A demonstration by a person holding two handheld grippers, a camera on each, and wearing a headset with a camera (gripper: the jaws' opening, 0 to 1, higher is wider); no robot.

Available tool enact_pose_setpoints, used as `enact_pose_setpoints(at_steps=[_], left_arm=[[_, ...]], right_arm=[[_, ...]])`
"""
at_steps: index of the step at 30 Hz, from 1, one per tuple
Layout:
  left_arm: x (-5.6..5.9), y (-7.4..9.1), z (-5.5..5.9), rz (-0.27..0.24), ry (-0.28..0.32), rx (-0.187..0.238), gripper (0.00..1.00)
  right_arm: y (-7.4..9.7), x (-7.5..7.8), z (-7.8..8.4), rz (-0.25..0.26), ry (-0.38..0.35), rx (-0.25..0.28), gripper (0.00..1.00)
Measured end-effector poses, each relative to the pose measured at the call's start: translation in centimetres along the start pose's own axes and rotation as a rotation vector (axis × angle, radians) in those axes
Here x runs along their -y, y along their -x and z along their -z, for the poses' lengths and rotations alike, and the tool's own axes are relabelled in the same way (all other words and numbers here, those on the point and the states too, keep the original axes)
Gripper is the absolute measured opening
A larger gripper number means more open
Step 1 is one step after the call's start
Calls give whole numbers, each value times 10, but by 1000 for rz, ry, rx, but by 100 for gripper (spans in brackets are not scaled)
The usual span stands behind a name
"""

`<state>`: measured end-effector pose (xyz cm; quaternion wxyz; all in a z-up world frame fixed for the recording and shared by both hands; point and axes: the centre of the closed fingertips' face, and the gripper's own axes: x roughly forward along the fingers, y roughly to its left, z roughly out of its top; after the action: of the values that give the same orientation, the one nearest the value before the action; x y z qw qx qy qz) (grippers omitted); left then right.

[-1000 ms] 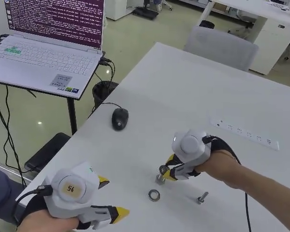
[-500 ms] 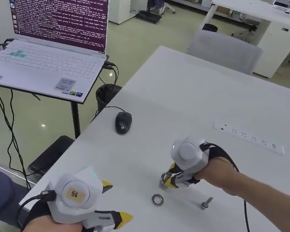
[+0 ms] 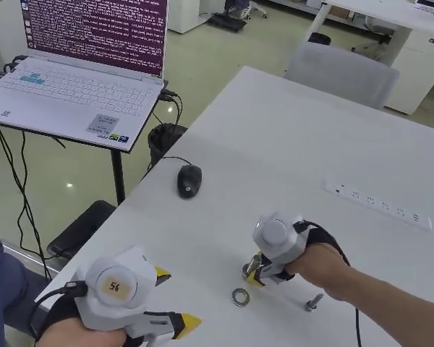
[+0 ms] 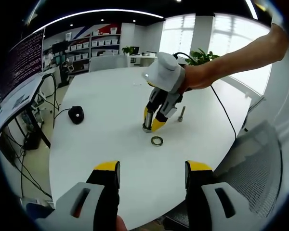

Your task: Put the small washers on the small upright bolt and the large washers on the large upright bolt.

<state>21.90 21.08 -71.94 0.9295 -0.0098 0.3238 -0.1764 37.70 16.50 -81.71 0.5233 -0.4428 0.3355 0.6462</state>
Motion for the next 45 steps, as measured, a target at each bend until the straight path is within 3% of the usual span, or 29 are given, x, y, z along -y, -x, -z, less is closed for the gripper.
enact_pose_setpoints(at_steps=[6,12,17,24,29,41,45], left_arm=[[1,-1,-1,1,-2,4,53],[2,0,0,0,-3,2,53],[5,-1,1,7,-5,2,53],[7,-1,-1,9,-8,7,53],[7,0,-1,9,-11,6,53],[6,3,-1,6,-12,9,53],[6,4,1,5,-11,7,53]], right_arm=[[2,-2,6,24,-25,0,26],[9,-6,14,33,-116,18,25],[12,-14,26,54,-156,-20,25],[9,-34,31,23,-133,-24,23],[7,-47,25,-3,-126,2,23],[0,-54,16,-25,-86,18,24],[-3,-57,7,-40,-73,45,28]])
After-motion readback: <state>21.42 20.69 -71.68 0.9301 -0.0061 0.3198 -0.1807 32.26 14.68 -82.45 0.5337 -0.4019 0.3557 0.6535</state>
